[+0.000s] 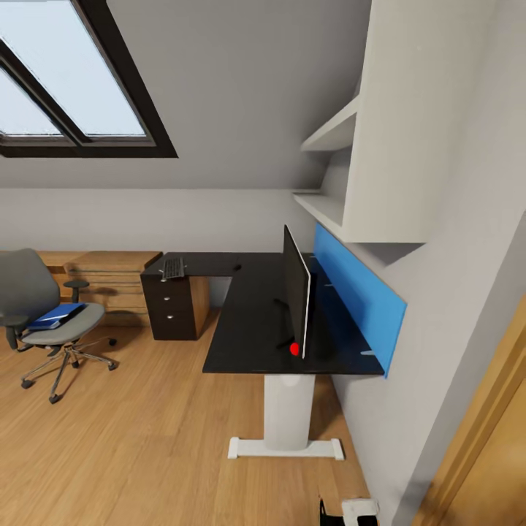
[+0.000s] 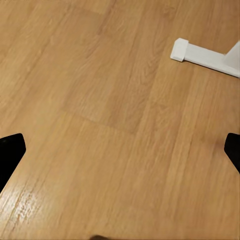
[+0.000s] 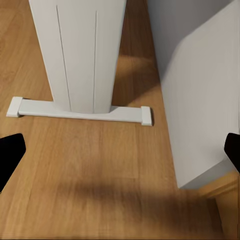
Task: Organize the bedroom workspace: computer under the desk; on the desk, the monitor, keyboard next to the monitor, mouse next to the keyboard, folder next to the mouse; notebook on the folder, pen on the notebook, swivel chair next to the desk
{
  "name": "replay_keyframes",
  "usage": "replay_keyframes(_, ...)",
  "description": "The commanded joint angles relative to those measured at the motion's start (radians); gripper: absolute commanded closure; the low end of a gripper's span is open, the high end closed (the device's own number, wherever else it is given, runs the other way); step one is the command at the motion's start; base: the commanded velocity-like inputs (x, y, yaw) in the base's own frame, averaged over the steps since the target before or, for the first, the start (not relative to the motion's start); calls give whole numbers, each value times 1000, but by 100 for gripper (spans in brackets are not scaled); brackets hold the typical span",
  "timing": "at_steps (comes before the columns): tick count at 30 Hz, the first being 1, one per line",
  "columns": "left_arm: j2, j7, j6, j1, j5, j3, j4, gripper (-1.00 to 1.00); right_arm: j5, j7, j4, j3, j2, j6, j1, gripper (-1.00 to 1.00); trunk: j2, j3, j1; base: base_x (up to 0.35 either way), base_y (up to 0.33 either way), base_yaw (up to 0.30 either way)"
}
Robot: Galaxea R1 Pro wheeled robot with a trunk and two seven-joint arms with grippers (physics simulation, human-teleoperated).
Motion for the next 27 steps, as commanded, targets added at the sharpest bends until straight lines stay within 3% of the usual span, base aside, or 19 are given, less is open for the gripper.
replay_keyframes(1,0,1,-3,-1,0,2,0,-100,0,-4,3,9,-4,-5,3,-100,6,2,-4,0,0,0)
replay_keyframes(13,-1,-1,-6,-1,-1,5,19,-100,-2,47,5,9,-34,-19,21,-100,90,39,-50,0,0,0)
replay_keyframes(22,-1,-2,-13,-1,-2,2,60,-100,-16,66,4,8,-33,-20,21,-100,153,68,-84,0,0,-50)
replay_keyframes(27,3,-2,-14,-1,-3,1,75,-100,-18,69,4,8,-28,-18,22,-100,153,68,-84,0,0,-18)
